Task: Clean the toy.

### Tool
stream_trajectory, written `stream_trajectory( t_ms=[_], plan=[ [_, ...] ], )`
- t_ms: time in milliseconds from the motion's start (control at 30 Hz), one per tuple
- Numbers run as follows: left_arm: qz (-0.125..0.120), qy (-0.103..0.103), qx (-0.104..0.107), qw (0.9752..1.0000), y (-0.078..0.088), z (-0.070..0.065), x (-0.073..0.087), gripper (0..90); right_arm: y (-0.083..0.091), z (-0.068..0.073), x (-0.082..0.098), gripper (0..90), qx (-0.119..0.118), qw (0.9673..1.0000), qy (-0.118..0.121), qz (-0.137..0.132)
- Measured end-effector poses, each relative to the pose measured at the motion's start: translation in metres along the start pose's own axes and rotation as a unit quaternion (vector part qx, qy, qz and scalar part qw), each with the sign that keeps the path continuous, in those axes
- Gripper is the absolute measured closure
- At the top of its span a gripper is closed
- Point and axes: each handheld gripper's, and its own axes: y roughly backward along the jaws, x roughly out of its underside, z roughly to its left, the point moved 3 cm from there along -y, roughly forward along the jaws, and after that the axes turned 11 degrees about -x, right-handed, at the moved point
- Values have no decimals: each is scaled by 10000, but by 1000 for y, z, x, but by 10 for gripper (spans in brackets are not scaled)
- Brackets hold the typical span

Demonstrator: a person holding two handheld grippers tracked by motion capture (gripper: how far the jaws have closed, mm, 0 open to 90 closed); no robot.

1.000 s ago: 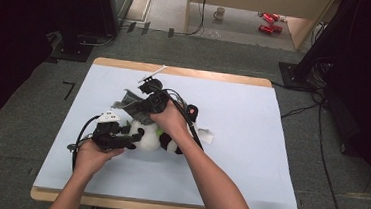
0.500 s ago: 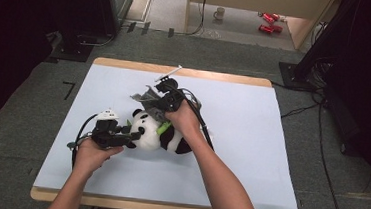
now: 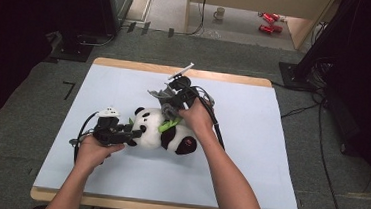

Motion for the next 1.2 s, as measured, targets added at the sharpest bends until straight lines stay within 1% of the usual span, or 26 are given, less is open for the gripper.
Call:
stream_trajectory(
  t_ms=[33, 133, 200, 233, 300, 333, 433, 500, 633, 733, 867, 900, 1000, 1033, 1133, 1200],
  plan=[
    [3, 27, 11, 10000, 0, 0, 0, 583, 3, -2, 0, 772, 28, 10000, -29, -33],
    [20, 73, 40, 10000, 0, 2, -1, 583, 16, -13, 0, 777, 222, 9996, -148, -78],
    [4, 75, 47, 10000, 0, 2, -2, 581, 23, -18, 0, 779, 329, 9993, -169, -91],
    [-4, 75, 57, 10000, 0, 2, -2, 580, 27, -21, 1, 779, 333, 9992, -171, -116],
    [6, 79, 80, 9999, 0, 2, -3, 580, 33, -23, 2, 779, 255, 9990, -293, -221],
    [3, 79, 82, 9999, 0, 3, -3, 580, 36, -23, 1, 779, 202, 9989, -306, -306],
    [-9, 64, 57, 10000, -1, 2, -3, 581, 43, -17, -4, 779, 0, 9982, -330, -493],
    [2, 36, 42, 10000, 0, 2, -4, 581, 44, -9, -10, 778, -68, 9982, -240, -546],
    [0, -10, 21, 10000, -1, 2, -5, 582, 44, 10, -22, 778, -294, 9974, -38, -657],
    [-19, -34, -15, 10000, -2, 2, -6, 582, 38, 23, -30, 777, -448, 9966, 33, -690],
    [-53, -40, -55, 10000, -3, 1, -7, 582, 21, 39, -37, 777, -838, 9940, 18, -708],
    [-62, -47, -78, 9999, -3, 1, -8, 582, 16, 43, -38, 776, -902, 9936, 33, -680],
    [-70, -74, -124, 9999, -3, 0, -9, 584, -2, 52, -39, 776, -942, 9942, 111, -512],
    [-79, -76, -134, 9999, -3, 0, -9, 585, -8, 54, -38, 776, -958, 9943, 89, -457],
    [-68, -95, -142, 9998, -3, 0, -9, 586, -23, 54, -34, 776, -1044, 9941, -50, -280],
    [-58, -91, -139, 9998, -4, 0, -8, 586, -31, 53, -30, 775, -1014, 9947, 4, -177]
  ],
)
